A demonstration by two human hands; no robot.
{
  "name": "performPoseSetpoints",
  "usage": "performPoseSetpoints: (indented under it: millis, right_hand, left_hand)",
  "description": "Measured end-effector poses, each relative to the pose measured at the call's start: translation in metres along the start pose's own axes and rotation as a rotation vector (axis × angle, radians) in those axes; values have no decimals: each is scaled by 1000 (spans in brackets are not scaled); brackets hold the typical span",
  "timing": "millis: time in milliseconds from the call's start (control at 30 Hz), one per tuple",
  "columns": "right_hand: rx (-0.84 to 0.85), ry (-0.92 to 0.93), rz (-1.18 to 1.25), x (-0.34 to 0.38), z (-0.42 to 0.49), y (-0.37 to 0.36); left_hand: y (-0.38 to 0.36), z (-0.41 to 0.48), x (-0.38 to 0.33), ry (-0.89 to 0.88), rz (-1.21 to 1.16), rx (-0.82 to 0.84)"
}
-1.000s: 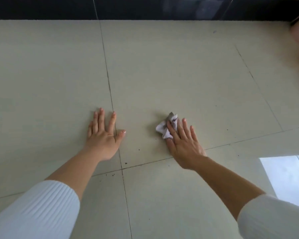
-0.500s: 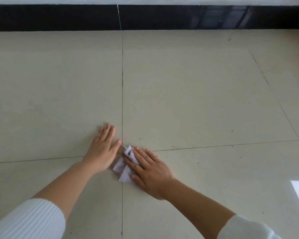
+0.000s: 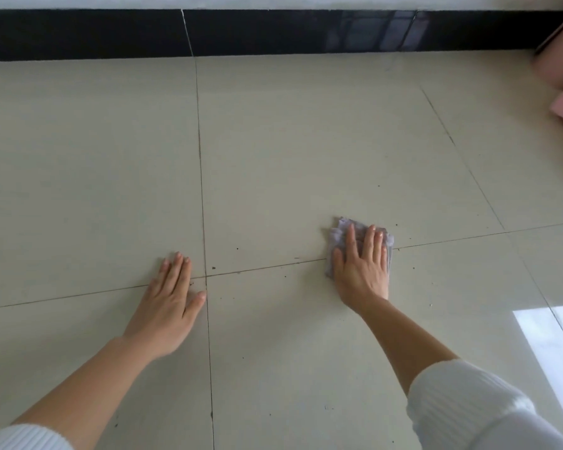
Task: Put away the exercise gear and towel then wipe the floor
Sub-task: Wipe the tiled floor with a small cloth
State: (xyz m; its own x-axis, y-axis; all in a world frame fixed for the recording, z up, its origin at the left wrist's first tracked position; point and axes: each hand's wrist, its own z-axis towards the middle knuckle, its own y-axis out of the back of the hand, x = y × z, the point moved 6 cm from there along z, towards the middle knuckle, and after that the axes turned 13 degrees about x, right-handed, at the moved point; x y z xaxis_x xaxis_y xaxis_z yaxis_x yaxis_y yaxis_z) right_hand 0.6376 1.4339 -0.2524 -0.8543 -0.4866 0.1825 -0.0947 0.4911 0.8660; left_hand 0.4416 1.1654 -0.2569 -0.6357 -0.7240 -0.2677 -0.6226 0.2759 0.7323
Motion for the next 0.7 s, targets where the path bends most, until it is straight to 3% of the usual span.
performPoseSetpoints:
  millis: [367,533,700]
  right_hand:
    - [45,187,-77,4,-45,-23]
    - [124,452,-201,11,-120,-61]
    - [174,919,-503,16,-166,-93]
  left_hand:
    - [-4,2,-1,20,-8,-19]
    - [-6,0,-2,31,-14,-56]
    - [-7,0,-3,26,-33,-87]
